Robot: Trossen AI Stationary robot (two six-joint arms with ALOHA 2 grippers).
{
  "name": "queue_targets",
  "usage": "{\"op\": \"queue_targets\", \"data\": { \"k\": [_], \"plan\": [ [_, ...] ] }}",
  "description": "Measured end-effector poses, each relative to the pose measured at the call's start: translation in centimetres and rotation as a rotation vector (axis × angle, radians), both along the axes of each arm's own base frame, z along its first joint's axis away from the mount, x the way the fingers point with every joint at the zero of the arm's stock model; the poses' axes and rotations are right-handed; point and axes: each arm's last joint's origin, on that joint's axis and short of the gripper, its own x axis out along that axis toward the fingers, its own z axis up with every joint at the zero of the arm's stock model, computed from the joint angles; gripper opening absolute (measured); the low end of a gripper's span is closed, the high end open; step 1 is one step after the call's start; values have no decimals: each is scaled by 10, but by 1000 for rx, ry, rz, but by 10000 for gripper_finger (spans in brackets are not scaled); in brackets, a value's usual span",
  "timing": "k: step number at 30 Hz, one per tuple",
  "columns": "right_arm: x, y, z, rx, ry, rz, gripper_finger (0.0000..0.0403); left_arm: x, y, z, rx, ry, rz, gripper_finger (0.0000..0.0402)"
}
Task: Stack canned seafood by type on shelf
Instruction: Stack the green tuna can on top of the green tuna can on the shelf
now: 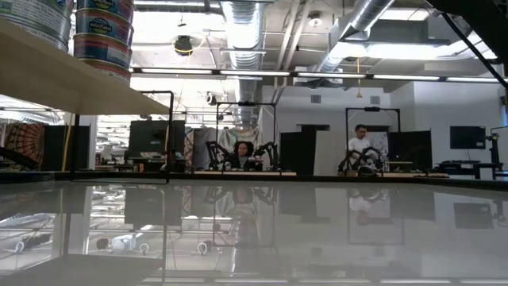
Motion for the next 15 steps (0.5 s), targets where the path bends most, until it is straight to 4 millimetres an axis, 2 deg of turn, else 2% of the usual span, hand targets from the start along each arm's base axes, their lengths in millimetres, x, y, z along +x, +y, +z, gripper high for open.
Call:
{"op": "queue_targets", "data": {
  "k": [9,15],
  "plan": [
    [-2,15,-1,-24,-7,24,170,1,8,-9,148,32,12,270],
    [-4,20,0,-22,-22,34,170,0,11,-11,173,37,12,228]
  ]
}}
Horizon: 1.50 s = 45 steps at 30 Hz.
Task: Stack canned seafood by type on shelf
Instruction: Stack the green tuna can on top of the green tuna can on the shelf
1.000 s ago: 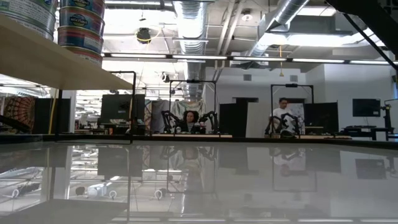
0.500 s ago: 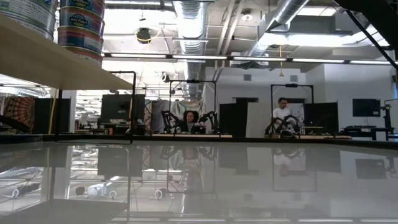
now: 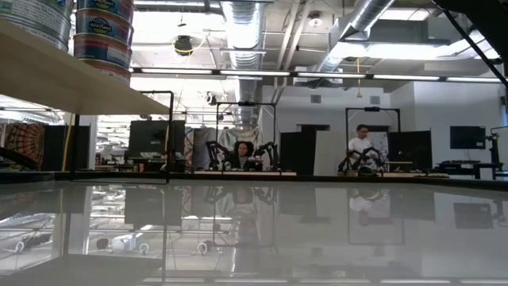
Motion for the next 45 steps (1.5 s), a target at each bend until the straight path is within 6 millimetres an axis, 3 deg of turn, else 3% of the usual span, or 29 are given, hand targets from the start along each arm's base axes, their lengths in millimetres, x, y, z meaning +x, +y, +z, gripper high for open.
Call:
{"op": "queue_targets", "data": {
  "k": [8,18,24,32,39,45],
  "plan": [
    [0,1,0,-10,-13,5,171,-1,3,-4,29,5,2,141],
    [0,-1,0,43,15,13,182,-3,13,-9,19,4,-1,140],
    [2,-8,0,129,65,9,244,-4,15,-8,34,7,0,140],
    [-3,5,4,126,53,3,332,-4,16,-8,23,8,-8,140],
    [-9,21,4,75,91,-143,369,-7,14,-8,14,4,-24,140],
    [-30,29,23,109,173,-211,375,-13,19,-4,-1,1,-47,140]
  ]
}}
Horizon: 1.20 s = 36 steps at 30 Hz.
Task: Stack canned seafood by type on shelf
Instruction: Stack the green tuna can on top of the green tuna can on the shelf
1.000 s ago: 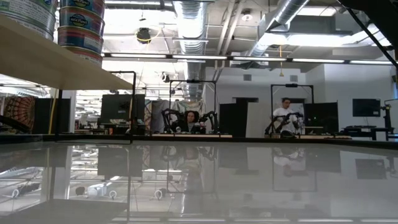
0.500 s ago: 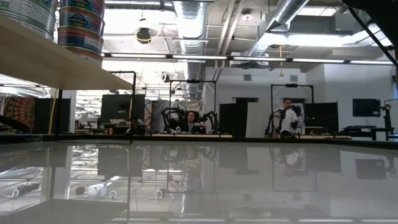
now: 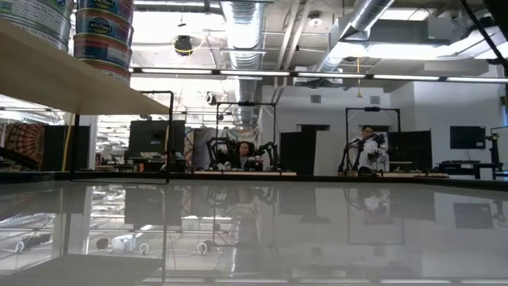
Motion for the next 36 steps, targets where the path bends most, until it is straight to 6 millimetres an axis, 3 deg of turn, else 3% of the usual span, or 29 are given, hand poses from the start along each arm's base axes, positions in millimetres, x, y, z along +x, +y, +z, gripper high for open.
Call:
{"op": "queue_targets", "data": {
  "k": [11,23,36],
  "plan": [
    [-29,2,17,113,189,-27,372,-13,12,1,-17,-4,-60,140],
    [-30,2,12,123,246,-31,372,-28,20,-12,32,3,-150,140],
    [-33,8,6,124,310,-23,372,-28,33,-15,71,6,-153,140]
  ]
}}
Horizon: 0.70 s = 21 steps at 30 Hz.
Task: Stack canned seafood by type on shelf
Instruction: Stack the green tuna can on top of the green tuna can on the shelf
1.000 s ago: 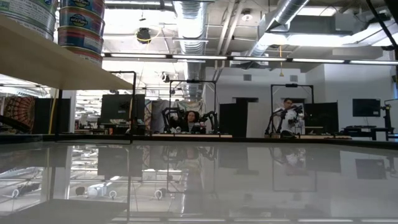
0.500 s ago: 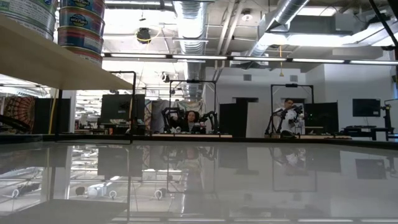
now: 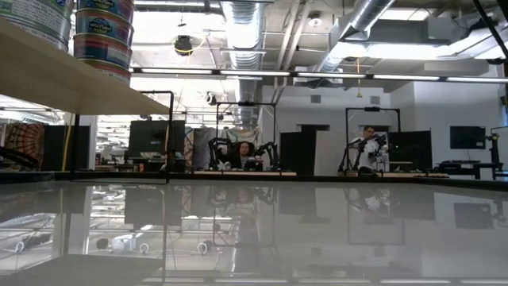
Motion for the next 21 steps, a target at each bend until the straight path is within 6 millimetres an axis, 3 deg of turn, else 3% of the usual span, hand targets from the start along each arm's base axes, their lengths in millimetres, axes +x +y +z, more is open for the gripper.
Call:
{"op": "queue_targets", "data": {
  "k": [13,21],
  "plan": [
    [-15,-4,13,58,49,-12,372,0,15,-2,7,29,-14,140],
    [-2,-31,-3,66,84,-81,359,0,21,-6,-1,75,-29,140]
  ]
}}
